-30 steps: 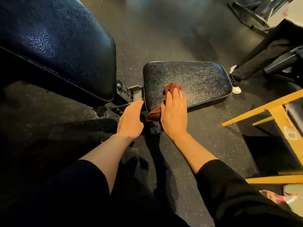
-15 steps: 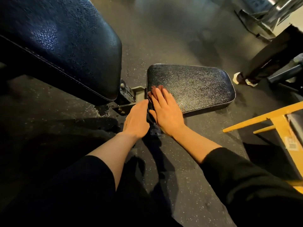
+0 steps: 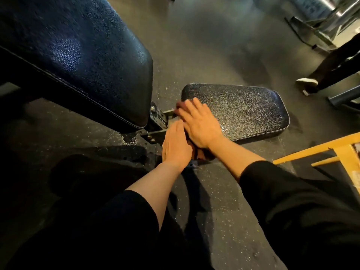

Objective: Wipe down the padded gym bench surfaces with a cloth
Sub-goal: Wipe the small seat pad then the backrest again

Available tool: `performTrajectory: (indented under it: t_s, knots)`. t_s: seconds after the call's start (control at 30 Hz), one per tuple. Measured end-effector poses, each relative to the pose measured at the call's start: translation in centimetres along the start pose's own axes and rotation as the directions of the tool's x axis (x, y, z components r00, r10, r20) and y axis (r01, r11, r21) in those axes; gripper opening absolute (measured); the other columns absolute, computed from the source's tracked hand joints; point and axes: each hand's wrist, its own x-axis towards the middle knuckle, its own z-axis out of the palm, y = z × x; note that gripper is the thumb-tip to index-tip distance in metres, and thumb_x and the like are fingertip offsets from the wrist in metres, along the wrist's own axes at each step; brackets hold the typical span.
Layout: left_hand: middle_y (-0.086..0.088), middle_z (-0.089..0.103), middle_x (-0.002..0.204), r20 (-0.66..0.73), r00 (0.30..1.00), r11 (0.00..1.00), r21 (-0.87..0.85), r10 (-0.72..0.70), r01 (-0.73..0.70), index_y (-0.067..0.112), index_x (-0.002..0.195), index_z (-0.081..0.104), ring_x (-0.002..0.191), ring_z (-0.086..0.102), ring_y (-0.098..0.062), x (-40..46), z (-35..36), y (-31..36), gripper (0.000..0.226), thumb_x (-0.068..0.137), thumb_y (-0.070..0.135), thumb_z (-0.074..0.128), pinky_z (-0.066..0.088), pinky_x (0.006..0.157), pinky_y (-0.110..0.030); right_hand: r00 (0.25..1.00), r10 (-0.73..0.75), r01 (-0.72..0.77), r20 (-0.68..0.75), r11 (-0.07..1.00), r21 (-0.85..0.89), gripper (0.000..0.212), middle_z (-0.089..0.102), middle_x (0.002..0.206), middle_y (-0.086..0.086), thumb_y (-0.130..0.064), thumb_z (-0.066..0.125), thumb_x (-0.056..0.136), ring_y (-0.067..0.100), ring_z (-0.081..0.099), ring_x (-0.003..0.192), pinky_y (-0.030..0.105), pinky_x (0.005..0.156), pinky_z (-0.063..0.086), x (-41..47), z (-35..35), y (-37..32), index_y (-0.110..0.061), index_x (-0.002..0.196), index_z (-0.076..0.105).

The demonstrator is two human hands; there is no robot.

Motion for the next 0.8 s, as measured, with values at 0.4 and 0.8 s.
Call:
performTrajectory:
  t_s: [0.4,0.8]
  knots:
    - [-0.002,0.036,0.150,0.010,0.998,0.998,-0.001,-0.067,0.067,0.014,0.146,0.033,0.137,0.032,-0.016,2.9,-1.0,-0.7,0.054,0.094,0.001,0.044,0.024,0.113,-0.030,1.000,-0.004,0.003,0.018,0.998,0.056,0.063,0.003,0.161,0.005,-0.051,0.014,0.100,0.023,-0.003,0.148,0.041,0.120,0.000,1.7,0.0,1.1,-0.017,0.153,0.012]
    - [-0.001,0.018,0.158,0.210,0.974,0.947,0.320,-0.085,0.013,0.014,0.150,0.025,0.145,0.015,-0.018,6.1,0.1,1.6,0.062,0.093,0.010,0.050,-0.001,0.118,-0.031,0.996,0.066,-0.072,0.056,0.992,0.103,0.059,0.015,0.159,0.009,-0.042,0.022,0.100,0.029,0.011,0.146,0.044,0.119,0.012,5.3,0.7,5.2,-0.012,0.151,0.020]
